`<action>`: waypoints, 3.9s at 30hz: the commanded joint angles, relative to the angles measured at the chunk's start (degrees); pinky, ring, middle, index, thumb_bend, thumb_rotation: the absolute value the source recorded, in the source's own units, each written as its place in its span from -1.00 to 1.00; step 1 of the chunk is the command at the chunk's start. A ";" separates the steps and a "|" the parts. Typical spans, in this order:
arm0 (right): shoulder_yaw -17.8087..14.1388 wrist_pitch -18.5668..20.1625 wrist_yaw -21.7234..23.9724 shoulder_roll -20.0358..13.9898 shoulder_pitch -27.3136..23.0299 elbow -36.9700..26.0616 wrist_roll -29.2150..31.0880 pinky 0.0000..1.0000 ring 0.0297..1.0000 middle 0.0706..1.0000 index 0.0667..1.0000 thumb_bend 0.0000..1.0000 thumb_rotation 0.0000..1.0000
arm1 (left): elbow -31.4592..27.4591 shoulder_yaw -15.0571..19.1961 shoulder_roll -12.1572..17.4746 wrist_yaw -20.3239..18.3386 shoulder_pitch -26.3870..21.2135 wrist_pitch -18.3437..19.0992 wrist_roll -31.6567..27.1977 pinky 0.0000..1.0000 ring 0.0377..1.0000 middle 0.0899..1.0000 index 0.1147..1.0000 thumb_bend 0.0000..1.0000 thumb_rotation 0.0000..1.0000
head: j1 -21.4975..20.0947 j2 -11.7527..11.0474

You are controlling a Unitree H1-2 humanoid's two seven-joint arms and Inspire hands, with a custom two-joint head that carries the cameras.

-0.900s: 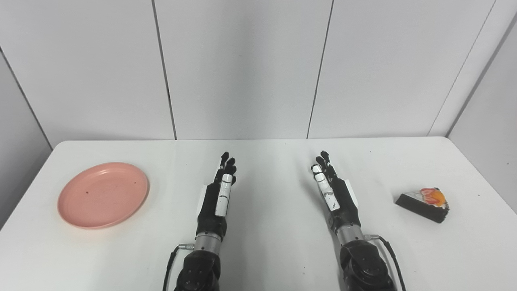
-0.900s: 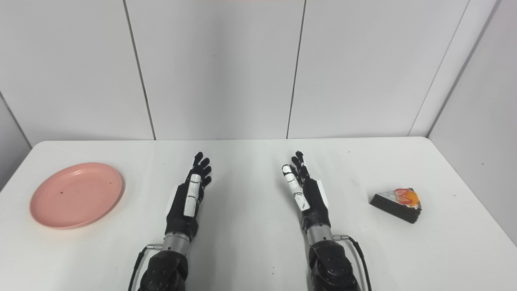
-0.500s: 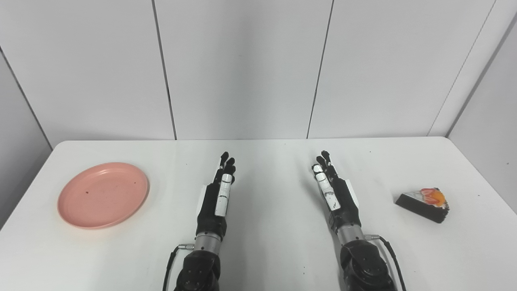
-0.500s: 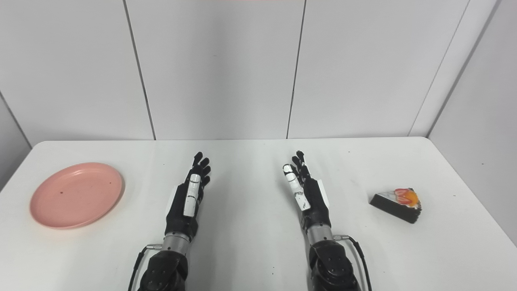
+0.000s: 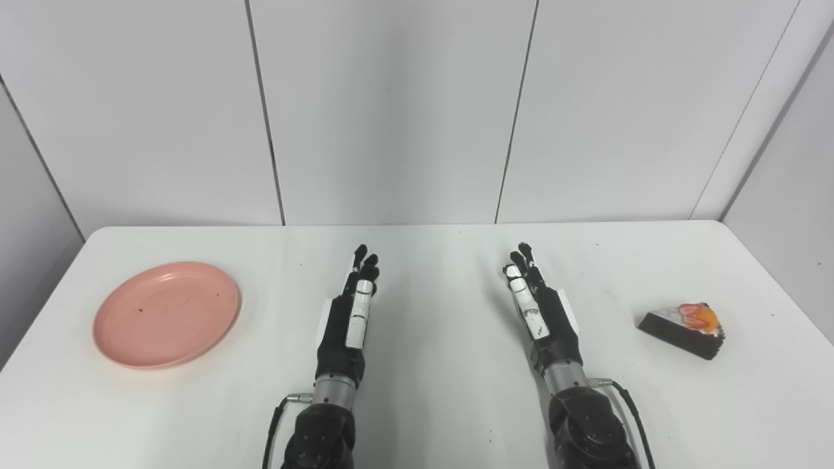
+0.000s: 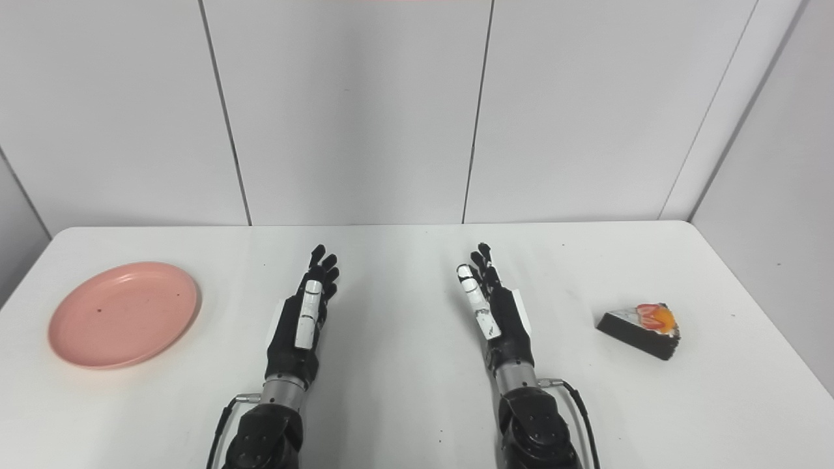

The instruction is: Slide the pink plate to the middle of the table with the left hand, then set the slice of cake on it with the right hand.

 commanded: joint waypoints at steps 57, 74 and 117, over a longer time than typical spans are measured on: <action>-0.27 -1.50 0.32 -0.05 -1.93 -1.28 0.11 0.95 0.87 0.93 1.00 0.26 0.65 | 1.80 0.02 1.08 -0.34 2.93 -0.24 0.35 0.95 0.96 0.96 0.95 0.30 1.00 | 0.03 0.10; -0.44 -1.39 0.46 0.01 -1.96 -1.43 0.51 0.95 0.87 0.93 1.00 0.25 0.63 | 1.00 0.24 0.63 -0.01 3.33 0.21 0.12 0.92 0.93 0.93 0.91 0.25 0.99 | 0.06 0.23; -2.93 -2.87 3.50 -2.01 -0.36 -0.95 4.63 1.00 0.96 0.99 1.00 -0.06 0.81 | -20.04 10.91 9.72 6.04 -0.63 10.54 1.43 0.84 0.71 0.62 0.61 0.45 1.00 | 24.65 -9.57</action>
